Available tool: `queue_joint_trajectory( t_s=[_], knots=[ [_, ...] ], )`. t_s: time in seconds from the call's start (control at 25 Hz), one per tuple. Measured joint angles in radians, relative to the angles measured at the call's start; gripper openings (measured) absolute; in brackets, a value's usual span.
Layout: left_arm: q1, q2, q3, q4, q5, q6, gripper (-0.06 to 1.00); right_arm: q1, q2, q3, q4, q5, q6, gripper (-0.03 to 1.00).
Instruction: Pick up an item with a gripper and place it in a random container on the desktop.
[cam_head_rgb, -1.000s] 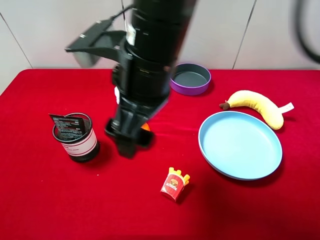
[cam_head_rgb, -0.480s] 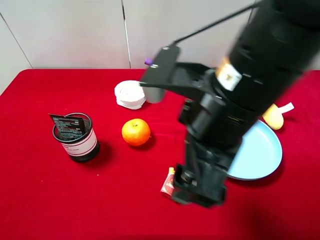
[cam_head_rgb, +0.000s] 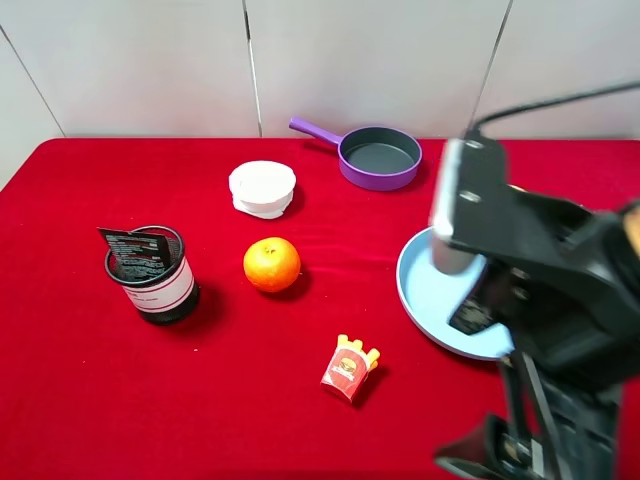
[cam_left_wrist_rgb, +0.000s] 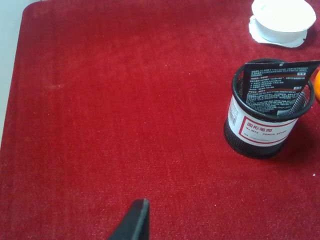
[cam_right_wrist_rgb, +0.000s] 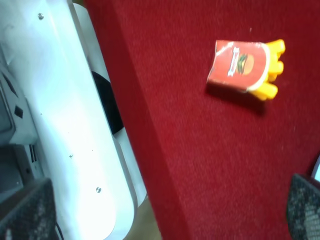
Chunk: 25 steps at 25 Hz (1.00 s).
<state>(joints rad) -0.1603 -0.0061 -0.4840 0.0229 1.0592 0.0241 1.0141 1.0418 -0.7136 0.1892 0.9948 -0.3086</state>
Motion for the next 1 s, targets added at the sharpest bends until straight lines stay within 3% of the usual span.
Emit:
queue_joint_trajectory(
  t_s=[0.44, 1.0],
  knots=[
    [0.000, 0.000, 0.000, 0.000, 0.000, 0.000, 0.99, 0.000, -0.342, 0.181, -0.018, -0.018, 0.029, 0.69],
    [0.000, 0.000, 0.000, 0.000, 0.000, 0.000, 0.99, 0.000, -0.630, 0.188, -0.032, -0.075, 0.054, 0.69]
  ],
)
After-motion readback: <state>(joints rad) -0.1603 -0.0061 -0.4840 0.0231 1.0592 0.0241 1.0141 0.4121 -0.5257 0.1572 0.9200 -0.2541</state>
